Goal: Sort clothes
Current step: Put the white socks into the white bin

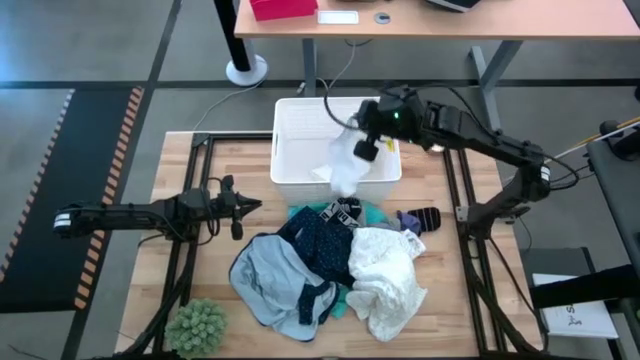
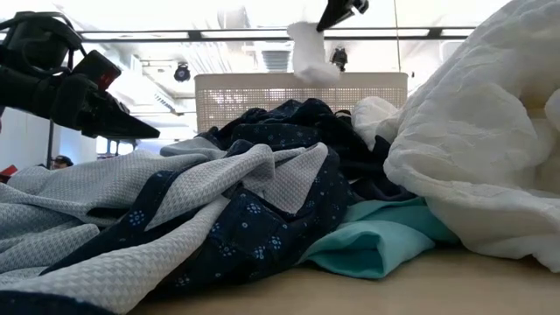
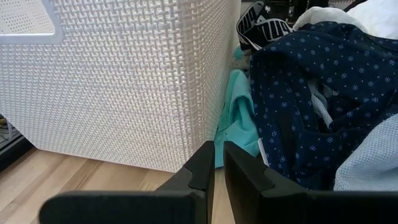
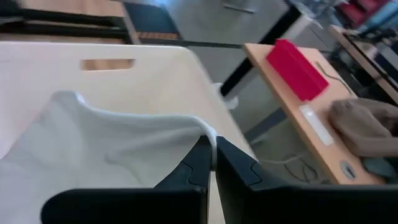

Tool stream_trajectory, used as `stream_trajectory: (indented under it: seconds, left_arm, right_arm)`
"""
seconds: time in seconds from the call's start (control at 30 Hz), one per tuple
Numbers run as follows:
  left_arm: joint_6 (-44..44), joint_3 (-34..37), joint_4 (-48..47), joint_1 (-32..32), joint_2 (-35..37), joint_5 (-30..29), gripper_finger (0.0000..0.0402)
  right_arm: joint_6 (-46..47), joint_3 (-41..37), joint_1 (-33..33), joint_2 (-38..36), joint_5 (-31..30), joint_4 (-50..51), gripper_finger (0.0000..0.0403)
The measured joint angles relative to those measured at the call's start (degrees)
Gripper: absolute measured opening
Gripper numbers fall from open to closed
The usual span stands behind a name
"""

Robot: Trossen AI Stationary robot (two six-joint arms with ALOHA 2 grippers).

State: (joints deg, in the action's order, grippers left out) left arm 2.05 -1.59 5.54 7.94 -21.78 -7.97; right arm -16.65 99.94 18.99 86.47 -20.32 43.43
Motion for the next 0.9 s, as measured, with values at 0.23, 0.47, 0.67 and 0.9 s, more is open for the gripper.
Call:
stream_trajectory:
  seconds: [0.23,0.47,0.67,0.9]
  left_arm:
    - [0.00,-0.02,0.00,0.02,0.00,0.00,0.0021]
    - [0.01,-0.01,0.00,0.02,0.00,0.00,0.0021]
    - [0.02,-0.02,0.00,0.00,0.00,0.00,0.0021]
    - [0.01,-0.02,0.00,0.01,0.00,0.00,0.0021]
  right_arm:
    - [0.55,0.02,9.26,3.95,10.56,-2.17,0.0000]
    - [0.04,0.00,10.84,9.45,11.52,-0.97,0.0000]
    - [-1.27,0.00,10.79,11.46,11.49,0.32,0.0002]
    - [-0.99,0.00,10.42,11.55,11.37,1.09,0.0051]
